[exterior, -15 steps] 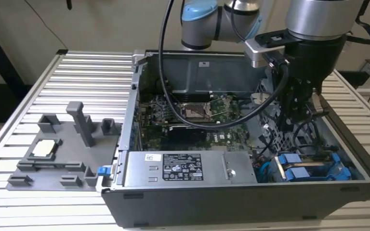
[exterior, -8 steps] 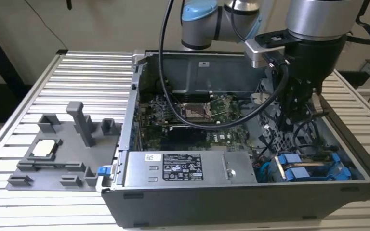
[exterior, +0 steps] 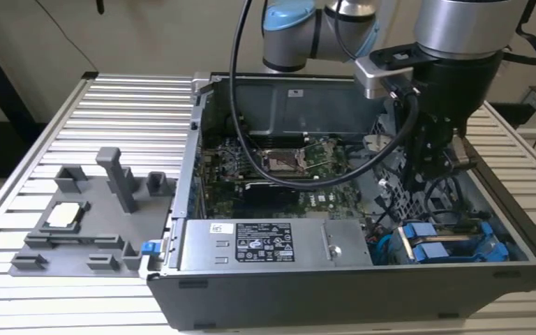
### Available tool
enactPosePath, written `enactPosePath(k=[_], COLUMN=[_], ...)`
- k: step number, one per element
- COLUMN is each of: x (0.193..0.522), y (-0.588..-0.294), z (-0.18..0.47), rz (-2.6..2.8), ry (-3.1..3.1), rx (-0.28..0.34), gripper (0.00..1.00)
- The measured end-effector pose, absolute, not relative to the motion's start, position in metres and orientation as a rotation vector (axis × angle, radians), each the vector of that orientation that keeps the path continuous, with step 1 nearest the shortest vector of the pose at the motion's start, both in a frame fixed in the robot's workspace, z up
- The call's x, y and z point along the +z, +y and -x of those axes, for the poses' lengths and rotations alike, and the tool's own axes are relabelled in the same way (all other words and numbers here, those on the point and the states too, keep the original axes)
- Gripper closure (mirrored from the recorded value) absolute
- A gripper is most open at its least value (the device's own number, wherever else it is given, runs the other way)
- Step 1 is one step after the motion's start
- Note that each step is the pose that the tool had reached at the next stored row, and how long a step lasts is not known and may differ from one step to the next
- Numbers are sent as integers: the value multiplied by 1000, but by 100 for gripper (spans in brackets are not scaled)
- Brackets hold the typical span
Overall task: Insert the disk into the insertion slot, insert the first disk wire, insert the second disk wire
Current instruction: 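Insert the second disk wire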
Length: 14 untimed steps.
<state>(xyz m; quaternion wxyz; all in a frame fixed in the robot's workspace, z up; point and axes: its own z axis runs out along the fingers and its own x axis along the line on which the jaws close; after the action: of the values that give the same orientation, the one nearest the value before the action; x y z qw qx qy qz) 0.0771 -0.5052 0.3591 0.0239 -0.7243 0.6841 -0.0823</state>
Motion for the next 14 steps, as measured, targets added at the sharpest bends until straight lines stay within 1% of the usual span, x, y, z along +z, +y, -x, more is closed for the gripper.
enactPosePath(k=[2, 5, 7, 14], x=[359, 359, 359, 359], y=[-507, -510, -515, -527], z=[-77, -77, -77, -77], rz=[2238, 2210, 2198, 2194], ry=[2115, 2097, 2088, 2085], rx=[-247, -191, -167, -159], gripper=[77, 77, 77, 77])
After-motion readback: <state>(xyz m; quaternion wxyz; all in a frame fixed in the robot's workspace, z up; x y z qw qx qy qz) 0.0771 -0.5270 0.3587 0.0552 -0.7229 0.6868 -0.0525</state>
